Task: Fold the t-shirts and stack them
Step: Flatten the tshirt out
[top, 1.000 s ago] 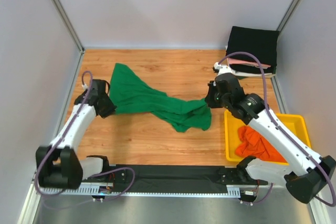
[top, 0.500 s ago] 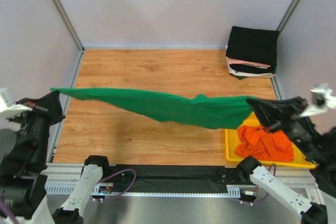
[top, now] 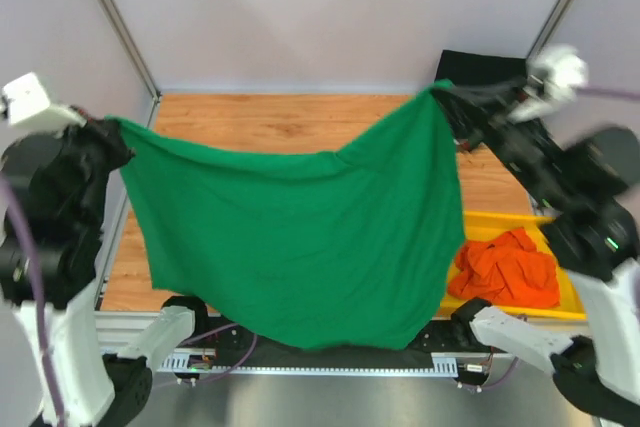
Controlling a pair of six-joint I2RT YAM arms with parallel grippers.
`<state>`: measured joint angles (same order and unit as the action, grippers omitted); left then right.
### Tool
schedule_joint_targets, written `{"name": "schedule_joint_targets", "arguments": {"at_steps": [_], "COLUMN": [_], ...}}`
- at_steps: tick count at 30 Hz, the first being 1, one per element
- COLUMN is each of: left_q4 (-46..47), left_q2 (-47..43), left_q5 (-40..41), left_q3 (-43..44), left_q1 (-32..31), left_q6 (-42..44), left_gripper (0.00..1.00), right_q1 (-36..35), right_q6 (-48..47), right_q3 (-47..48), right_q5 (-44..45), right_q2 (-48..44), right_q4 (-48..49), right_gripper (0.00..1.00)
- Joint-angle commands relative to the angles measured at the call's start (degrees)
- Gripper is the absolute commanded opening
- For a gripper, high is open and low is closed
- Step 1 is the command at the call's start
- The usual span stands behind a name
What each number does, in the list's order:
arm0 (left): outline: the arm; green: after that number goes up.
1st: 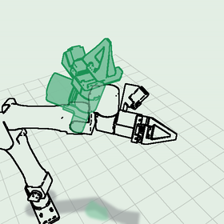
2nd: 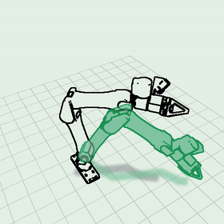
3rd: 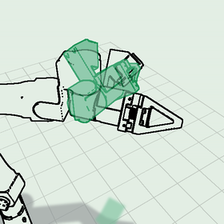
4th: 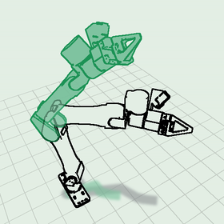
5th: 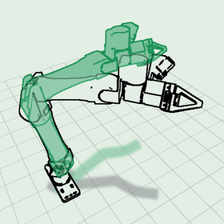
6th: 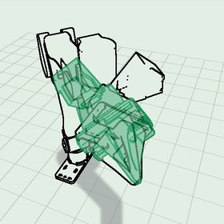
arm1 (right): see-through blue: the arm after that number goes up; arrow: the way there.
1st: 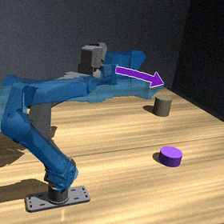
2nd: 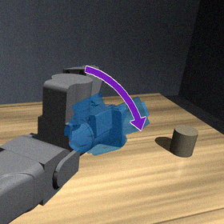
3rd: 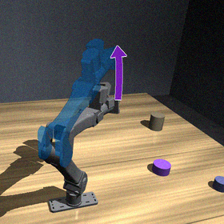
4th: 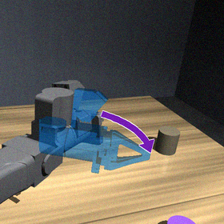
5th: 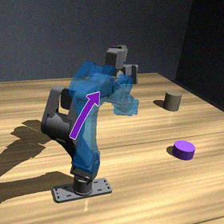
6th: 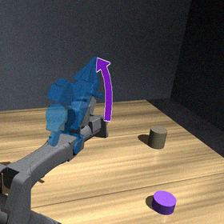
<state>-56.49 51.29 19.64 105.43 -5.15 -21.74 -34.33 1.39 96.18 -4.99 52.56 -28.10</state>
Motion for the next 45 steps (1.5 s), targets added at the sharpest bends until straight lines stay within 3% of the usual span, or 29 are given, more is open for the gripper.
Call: {"name": "schedule_joint_targets", "arguments": {"at_steps": [1, 3, 5, 8, 10, 11, 12, 14, 15, 17, 23, 26, 34, 45], "left_q4": [2.9, 3.3, 5.8, 13.3, 13.1, 10.5, 9.2, 9.1, 9.2, 9.4, 8.3, 9.4, 12.1, 8.3], "left_q2": [11.0, 18.7, 23.5, 37.1, 44.0, 50.6, 53.4, 56.9, 57.3, 56.6, 53.2, 51.4, 58.2, 75.4], "left_q5": [-0.4, -4.0, -6.8, -10.2, -13.2, -14.8, -15.8, -17.4, -17.4, -16.6, -12.7, -11.9, -13.5, -13.6], "left_q3": [-0.1, 0.0, -2.8, -7.3, -5.7, -4.2, -1.2, -1.0, -2.0, -2.8, -10.6, -18.1, -23.5, -7.8], "left_q1": [0.9, 4.8, 9.7, 12.3, 12.7, 12.8, 12.9, 12.9, 12.9, 13.0, 12.9, 12.9, 13.0, 12.8], "left_q6": [1.1, -0.3, -2.3, -3.0, -2.2, -2.3, -2.3, -2.1, -2.1, -2.3, -5.7, -8.6, -14.1, -14.7], "left_gripper": [0.0, 0.0, 0.0, 0.0, 0.23, 0.31, 0.46, 0.61, 0.69, 0.73, 0.71, 0.68, 0.62, 0.55], "right_q1": [8.7, 15.7, 17.4, 19.7, 20.8, 20.8, 20.8, 20.7, 20.5, 19.7, 14.6, 11.8, 9.3, 14.5], "right_q6": [-1.8, 5.3, 5.7, 7.8, 9.9, 9.8, 10.0, 10.9, 11.8, 12.8, 17.9, 19.9, 22.4, 27.8], "right_q3": [3.4, 4.9, 6.3, 12.5, 20.0, 22.2, 24.5, 23.5, 21.6, 13.4, -4.7, -6.6, 2.8, 19.6], "right_q5": [-8.1, -13.2, -14.8, -18.3, -19.5, -18.4, -16.9, -12.9, -12.0, -9.9, -8.8, -7.9, -0.5, -1.9], "right_q2": [16.0, 22.6, 32.8, 48.2, 58.6, 61.5, 63.7, 66.1, 65.7, 62.5, 55.0, 56.1, 67.3, 85.7], "right_q4": [5.7, 11.0, 13.3, 14.8, 12.5, 10.7, 7.1, 6.1, 7.3, 10.4, 17.6, 16.6, 3.1, -8.7], "right_gripper": [0.0, 0.0, 0.0, 0.0, 0.17, 0.33, 0.56, 0.72, 0.75, 0.78, 0.78, 0.77, 0.74, 0.72]}}
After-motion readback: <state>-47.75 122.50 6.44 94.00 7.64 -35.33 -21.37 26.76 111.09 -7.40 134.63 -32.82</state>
